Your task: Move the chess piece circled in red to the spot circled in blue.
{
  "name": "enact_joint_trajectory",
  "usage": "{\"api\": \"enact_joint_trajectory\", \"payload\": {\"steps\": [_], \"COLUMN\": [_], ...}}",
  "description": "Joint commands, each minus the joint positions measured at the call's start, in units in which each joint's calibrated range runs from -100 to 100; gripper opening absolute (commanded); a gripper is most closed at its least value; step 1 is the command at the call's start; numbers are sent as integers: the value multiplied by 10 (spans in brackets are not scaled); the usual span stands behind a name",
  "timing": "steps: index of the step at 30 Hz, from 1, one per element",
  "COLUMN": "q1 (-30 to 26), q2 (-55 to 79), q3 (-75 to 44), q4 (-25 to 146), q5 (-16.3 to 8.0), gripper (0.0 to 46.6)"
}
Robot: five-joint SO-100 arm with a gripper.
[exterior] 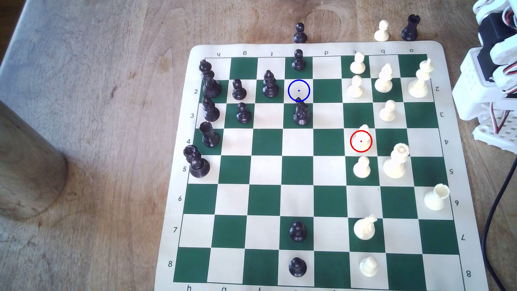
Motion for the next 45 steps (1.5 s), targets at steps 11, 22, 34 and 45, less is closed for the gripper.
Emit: {"api": "enact_joint_trajectory", "payload": {"steps": [11, 22, 34, 45], "q1": [-5, 11, 77, 50], "q2": [2, 2, 3, 3], "q3": [-70, -248, -425, -524], "q4": [208, 600, 1071, 1570], "q5": [1, -2, -7, -27], "gripper": [2, 2, 2, 2]}}
